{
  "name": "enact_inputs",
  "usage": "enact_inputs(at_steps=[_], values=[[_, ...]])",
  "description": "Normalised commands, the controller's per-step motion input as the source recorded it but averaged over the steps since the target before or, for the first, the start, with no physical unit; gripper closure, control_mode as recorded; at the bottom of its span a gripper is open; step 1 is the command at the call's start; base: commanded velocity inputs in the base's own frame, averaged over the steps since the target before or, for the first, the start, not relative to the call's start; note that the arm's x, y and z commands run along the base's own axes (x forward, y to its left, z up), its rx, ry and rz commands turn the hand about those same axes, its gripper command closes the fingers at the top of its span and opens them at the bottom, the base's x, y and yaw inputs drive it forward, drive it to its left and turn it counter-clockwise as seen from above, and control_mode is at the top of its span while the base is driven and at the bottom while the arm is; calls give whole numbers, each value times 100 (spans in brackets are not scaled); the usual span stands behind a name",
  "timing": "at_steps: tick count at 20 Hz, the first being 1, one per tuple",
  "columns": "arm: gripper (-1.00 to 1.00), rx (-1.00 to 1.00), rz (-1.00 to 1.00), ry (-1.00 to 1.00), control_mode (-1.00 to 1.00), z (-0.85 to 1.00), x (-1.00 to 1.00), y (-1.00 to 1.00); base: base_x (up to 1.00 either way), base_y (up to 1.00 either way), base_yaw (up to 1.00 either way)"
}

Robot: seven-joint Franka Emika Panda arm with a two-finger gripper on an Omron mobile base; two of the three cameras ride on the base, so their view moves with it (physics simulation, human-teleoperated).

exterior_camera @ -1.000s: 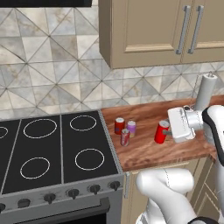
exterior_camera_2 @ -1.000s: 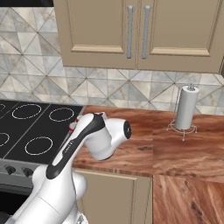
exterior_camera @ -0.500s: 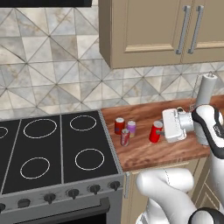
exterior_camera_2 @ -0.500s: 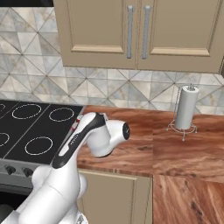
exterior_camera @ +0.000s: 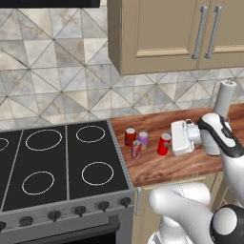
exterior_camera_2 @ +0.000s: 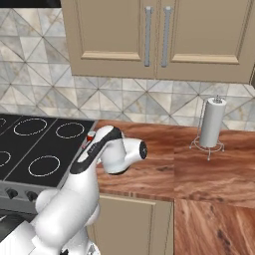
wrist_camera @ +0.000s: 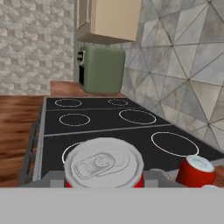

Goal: Four empty soda cans are scattered around the kitchen. Gather all the cans and cluster them next to the stove for recycling.

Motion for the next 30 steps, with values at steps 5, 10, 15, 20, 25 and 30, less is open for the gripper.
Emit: enact_inputs(at_steps=[5,10,15,20,25,30], values=[[100,0,0,0,-100,-34,28,3,0,0,0],[100,0,0,0,-100,-25,18,6,0,0,0],[100,0,-1,0,-100,-24,21,6,0,0,0],[100,0,-1,0,-100,-18,18,11,0,0,0],[100,0,-2,0,-100,-10,15,11,0,0,0],[100,-1,-2,0,-100,-11,18,4,0,0,0]])
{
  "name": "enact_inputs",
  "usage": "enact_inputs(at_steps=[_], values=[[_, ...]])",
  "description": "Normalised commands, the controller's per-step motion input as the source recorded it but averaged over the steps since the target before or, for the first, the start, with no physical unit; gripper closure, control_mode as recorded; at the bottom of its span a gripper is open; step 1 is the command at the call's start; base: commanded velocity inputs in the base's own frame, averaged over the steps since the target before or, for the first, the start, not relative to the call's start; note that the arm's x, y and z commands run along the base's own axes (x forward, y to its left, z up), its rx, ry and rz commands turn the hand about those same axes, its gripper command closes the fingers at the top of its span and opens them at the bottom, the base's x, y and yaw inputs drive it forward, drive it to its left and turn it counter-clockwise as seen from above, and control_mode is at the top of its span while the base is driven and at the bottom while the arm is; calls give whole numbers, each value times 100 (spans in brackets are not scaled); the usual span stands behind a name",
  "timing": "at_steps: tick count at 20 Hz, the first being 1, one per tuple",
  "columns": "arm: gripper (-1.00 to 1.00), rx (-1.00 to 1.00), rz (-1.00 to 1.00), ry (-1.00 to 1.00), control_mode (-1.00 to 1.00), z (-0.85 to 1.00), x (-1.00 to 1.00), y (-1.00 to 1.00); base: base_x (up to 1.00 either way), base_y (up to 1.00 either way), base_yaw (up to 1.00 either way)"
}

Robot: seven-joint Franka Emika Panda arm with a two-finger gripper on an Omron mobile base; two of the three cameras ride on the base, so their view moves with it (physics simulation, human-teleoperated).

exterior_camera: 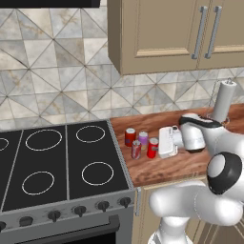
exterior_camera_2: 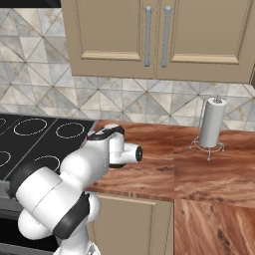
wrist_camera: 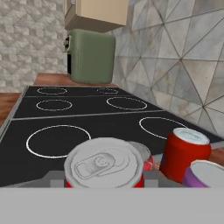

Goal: Four empty soda cans are scattered around the kitchen. Gather all the cans and cluster them next to the stove for recycling.

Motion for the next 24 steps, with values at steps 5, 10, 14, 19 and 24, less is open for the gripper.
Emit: enact_inputs(at_steps=[5,10,14,19,24], values=[[100,-3,-2,0,-100,-15,15,0,0,0,0],[100,-4,-2,0,-100,-20,10,0,0,0,0],[100,-2,-2,1,-100,-17,9,1,0,0,0],[100,-1,-2,1,-100,-15,9,2,0,0,0],[100,0,-2,2,-100,-14,9,3,0,0,0]])
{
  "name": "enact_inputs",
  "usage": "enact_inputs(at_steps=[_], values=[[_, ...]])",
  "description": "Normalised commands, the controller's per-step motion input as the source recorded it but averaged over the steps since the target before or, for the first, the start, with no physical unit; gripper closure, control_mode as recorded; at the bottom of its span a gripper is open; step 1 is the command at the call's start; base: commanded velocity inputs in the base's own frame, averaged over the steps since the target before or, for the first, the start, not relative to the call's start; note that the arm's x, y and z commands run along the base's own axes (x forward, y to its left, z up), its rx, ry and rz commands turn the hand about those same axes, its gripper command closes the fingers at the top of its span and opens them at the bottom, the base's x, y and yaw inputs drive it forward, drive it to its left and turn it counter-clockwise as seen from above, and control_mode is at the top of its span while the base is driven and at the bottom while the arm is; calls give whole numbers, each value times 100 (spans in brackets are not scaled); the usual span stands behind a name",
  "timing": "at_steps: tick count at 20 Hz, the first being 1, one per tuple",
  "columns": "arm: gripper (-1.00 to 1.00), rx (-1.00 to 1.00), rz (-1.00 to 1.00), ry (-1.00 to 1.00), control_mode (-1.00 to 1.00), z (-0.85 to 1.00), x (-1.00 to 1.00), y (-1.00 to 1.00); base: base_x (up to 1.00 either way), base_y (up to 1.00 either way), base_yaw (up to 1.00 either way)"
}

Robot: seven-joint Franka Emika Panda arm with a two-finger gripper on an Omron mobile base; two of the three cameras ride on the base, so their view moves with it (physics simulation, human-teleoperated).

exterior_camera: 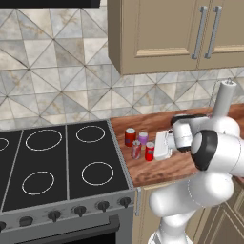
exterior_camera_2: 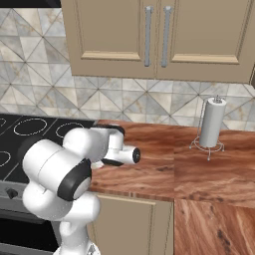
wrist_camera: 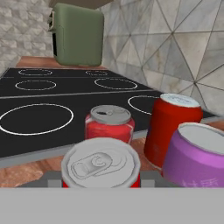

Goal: Four empty soda cans are scattered around the kitchen. Gather all the cans and cluster them next to the stove for recycling.

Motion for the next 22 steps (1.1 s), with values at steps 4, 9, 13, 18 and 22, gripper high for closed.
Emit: enact_inputs(at_steps=[4,9,13,18,22], values=[[100,0,-2,2,-100,-14,11,3,0,0,0],[100,0,-2,2,-100,-14,11,1,0,0,0],[100,0,-1,1,-100,-15,6,5,0,0,0],[100,0,-1,1,-100,-18,2,8,0,0,0],[-100,0,-1,0,-100,-20,1,9,0,0,0]])
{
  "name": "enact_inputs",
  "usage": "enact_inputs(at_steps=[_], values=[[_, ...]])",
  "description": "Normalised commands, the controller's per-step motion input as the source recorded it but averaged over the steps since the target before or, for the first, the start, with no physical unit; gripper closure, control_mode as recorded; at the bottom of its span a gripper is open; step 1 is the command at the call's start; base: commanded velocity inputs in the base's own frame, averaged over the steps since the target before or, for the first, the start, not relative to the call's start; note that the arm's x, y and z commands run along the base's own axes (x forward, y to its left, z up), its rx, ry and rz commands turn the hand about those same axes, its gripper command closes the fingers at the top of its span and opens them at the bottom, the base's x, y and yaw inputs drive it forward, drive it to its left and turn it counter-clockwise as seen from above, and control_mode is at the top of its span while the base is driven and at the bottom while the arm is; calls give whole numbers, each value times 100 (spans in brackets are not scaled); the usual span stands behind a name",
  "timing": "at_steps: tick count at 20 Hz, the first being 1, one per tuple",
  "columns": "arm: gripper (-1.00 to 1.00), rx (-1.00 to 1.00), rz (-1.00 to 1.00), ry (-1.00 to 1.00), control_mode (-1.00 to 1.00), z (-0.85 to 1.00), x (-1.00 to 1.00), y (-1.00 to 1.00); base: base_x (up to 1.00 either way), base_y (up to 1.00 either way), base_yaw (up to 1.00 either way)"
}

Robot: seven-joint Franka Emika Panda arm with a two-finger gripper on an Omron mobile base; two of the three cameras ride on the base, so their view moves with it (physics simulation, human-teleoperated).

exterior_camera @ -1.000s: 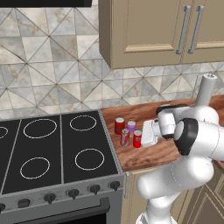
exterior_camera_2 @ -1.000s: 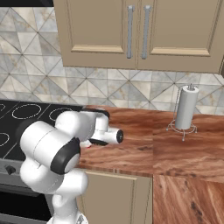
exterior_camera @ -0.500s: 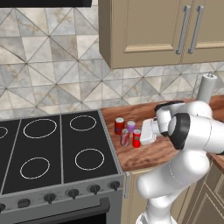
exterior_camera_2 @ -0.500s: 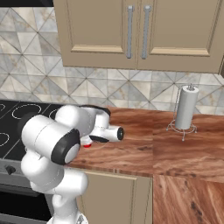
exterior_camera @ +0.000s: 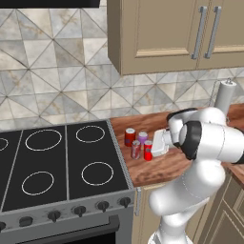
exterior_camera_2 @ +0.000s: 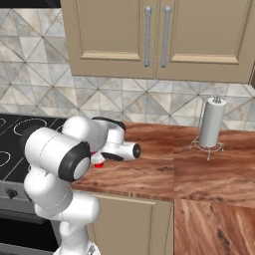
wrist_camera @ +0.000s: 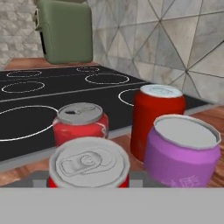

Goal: Four empty soda cans are scattered around the kitchen. Gather all the cans and cluster them next to the stove for recycling.

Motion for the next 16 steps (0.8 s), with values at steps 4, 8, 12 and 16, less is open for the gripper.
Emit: enact_inputs(at_steps=[4,8,12,16], values=[[-100,0,-1,0,-100,-18,0,7,0,0,0],[-100,0,0,0,-100,-13,0,0,0,0,0],[-100,0,0,0,-100,-9,0,0,0,0,0],[-100,0,0,0,-100,-8,-1,0,0,0,0]])
